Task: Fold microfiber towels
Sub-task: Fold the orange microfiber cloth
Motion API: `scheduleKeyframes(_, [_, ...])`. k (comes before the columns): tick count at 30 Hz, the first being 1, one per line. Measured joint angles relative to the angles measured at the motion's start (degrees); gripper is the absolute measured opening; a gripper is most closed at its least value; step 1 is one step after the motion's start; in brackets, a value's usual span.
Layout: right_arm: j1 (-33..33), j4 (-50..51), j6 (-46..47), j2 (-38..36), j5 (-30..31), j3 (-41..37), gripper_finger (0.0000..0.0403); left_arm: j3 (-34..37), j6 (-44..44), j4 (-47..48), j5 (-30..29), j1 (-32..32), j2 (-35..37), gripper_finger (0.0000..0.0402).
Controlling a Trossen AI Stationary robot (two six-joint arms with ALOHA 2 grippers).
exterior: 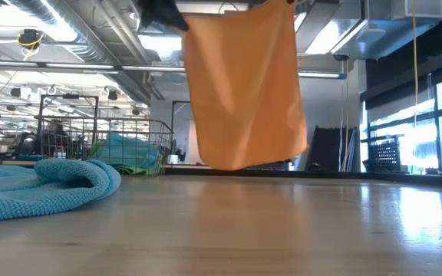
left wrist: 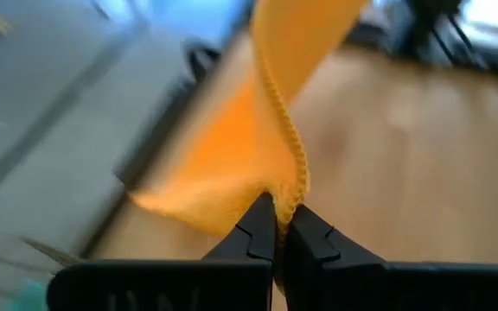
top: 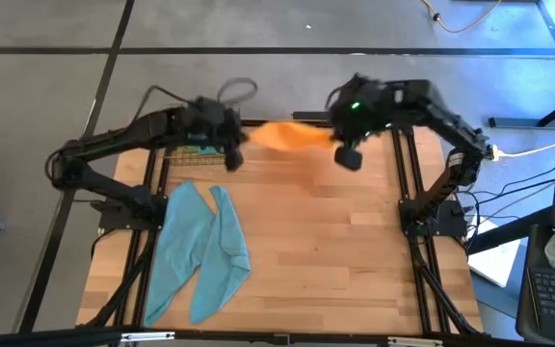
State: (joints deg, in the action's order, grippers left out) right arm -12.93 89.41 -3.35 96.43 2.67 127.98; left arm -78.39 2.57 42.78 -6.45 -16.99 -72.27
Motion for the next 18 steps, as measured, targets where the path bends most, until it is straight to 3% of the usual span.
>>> scheduleKeyframes(4, [3.47, -3.59, -1.10, 0.02, -6.49, -12.62, 0.0008, 5.22, 5.63, 1.93, 1.61, 6.88, -0.02, 0.0000])
scheduleKeyframes(8, [7.73, -14.33, 0.26, 0.04, -17.17, -29.26, 0.0009, 13.41, 12.30, -2.05, 1.87, 13.61, -0.04, 0.0000])
scheduleKeyframes(14, [15.33, -34.79, 10.01, 0.06, -25.40, -52.26, 0.0008, 26.99, 25.23, -11.61, 5.76, 21.62, -0.04, 0.0000])
scheduleKeyframes(18, [19.29, -43.01, 16.88, 0.06, -30.78, -60.74, 0.0008, 32.16, 31.61, -16.44, 8.77, 25.77, -0.05, 0.0000])
